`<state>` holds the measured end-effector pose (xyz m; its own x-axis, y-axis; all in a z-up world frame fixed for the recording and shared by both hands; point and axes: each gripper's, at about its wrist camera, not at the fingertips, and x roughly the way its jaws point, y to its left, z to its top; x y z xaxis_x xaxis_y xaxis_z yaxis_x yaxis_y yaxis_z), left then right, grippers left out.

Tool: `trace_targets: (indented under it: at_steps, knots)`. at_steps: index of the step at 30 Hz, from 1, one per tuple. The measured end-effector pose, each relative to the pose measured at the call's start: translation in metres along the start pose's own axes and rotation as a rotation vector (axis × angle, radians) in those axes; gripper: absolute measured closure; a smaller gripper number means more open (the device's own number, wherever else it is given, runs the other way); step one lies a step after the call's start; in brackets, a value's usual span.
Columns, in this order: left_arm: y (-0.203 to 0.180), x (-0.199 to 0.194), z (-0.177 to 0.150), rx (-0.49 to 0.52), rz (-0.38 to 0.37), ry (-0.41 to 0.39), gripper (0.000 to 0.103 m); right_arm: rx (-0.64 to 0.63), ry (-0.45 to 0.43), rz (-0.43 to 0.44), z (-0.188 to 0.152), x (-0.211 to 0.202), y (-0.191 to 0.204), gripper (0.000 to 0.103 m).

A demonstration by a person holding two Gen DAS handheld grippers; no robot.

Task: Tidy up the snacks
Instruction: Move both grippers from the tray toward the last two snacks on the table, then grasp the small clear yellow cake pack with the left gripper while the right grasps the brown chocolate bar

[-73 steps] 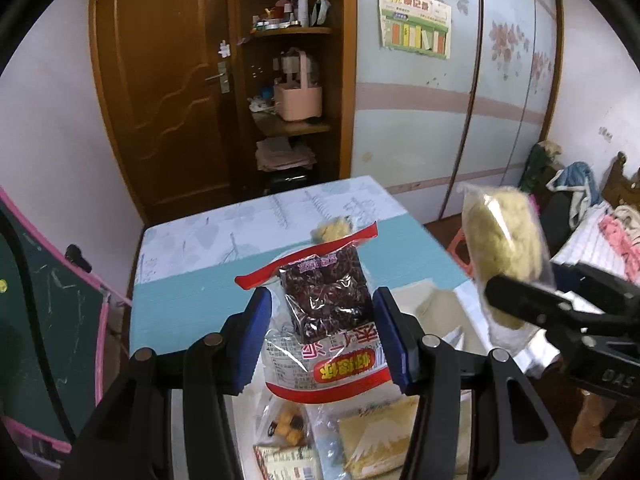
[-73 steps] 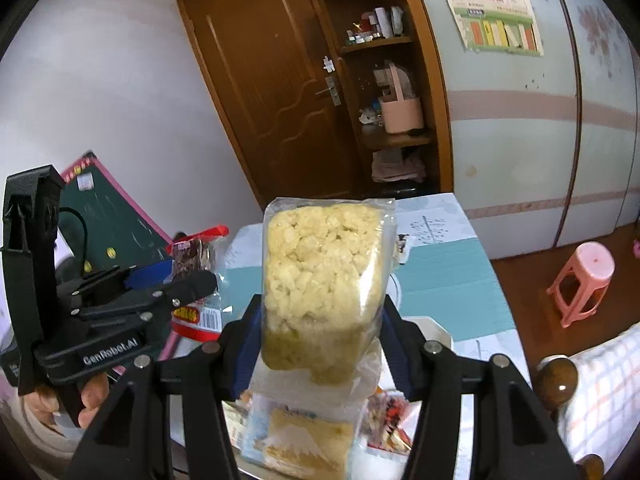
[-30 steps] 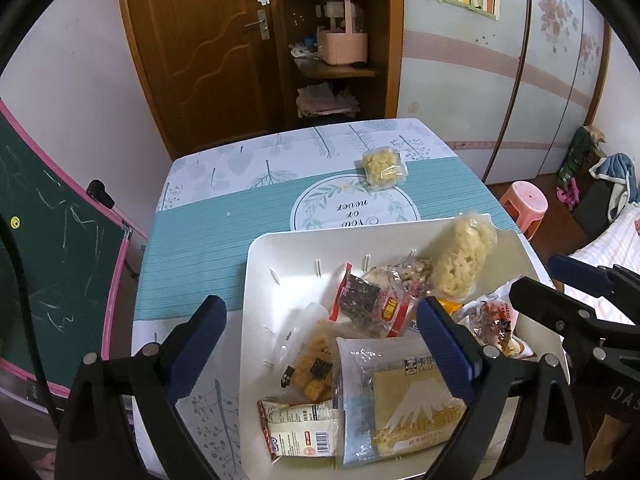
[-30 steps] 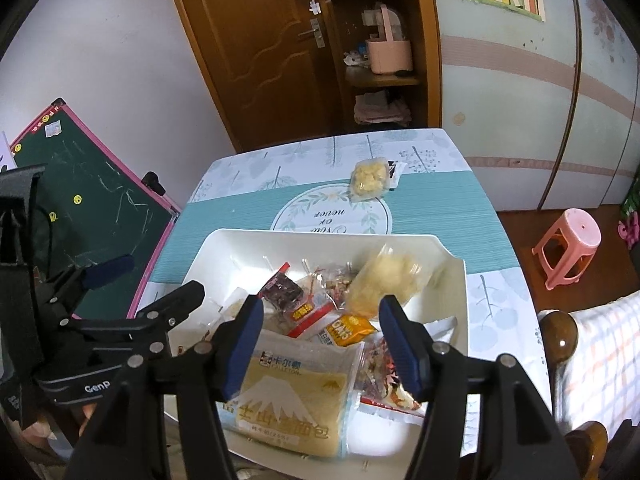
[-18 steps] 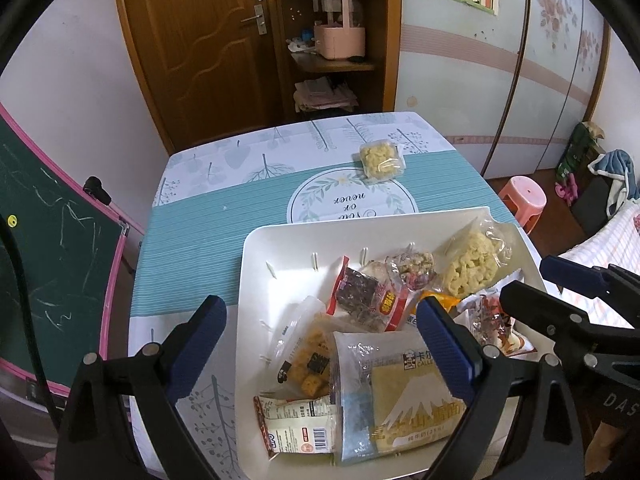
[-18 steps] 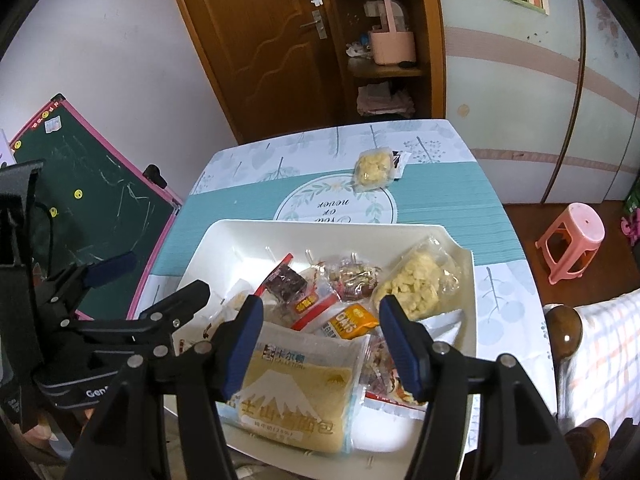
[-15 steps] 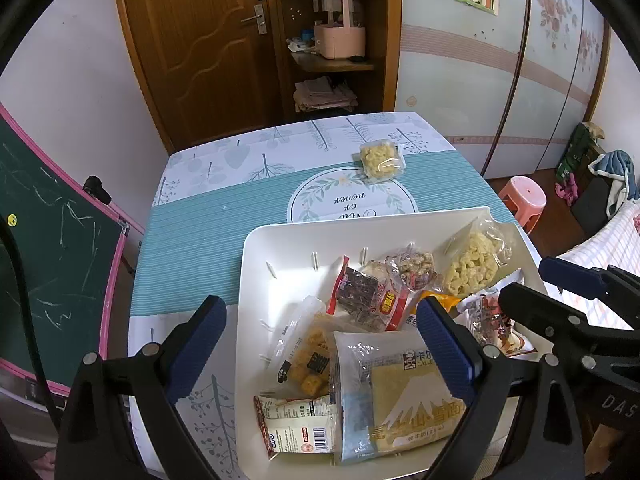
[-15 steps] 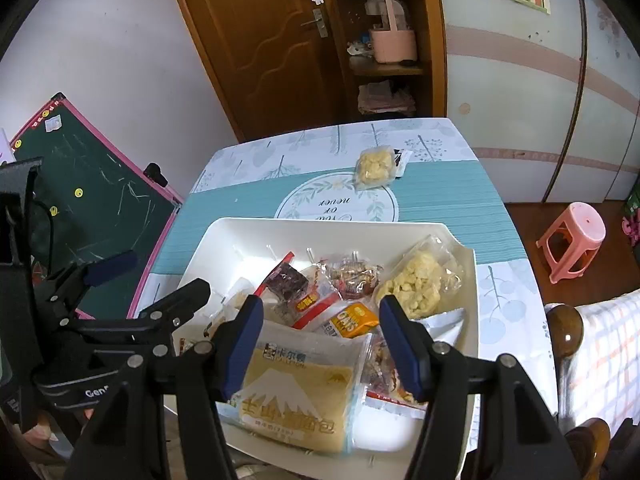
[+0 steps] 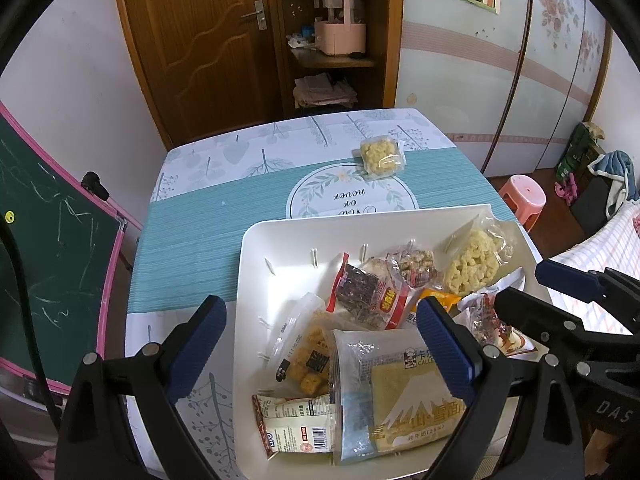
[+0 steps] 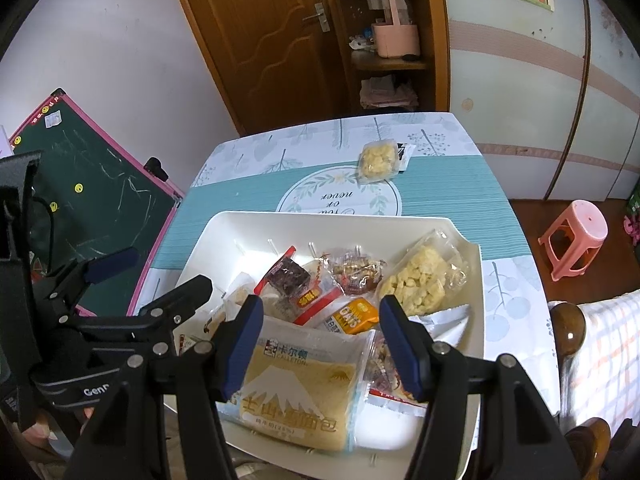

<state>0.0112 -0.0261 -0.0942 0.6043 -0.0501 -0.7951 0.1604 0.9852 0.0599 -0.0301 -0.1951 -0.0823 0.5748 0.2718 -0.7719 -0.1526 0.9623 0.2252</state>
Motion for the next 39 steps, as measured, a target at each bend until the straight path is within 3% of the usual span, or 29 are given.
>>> trace_targets:
  at_steps: [12,20,30,34,39]
  knots:
    - [0.001,0.006,-0.004,-0.008,0.0,0.009,0.008,-0.008,0.025,-0.004,0.002,0.008,0.0,0.042]
    - [0.0,0.008,0.018,0.001,0.01,-0.012,0.008,0.002,0.019,-0.011,0.011,0.01,-0.01,0.042]
    - [-0.019,0.009,0.112,0.075,0.005,-0.113,0.008,0.066,-0.056,-0.02,0.077,-0.001,-0.063,0.042]
    - [-0.033,0.035,0.162,0.094,-0.01,-0.096,0.008,0.087,-0.078,-0.054,0.12,0.005,-0.089,0.042]
    - [-0.054,0.092,0.223,0.091,0.001,-0.019,0.008,0.151,-0.086,-0.08,0.177,0.027,-0.126,0.042]
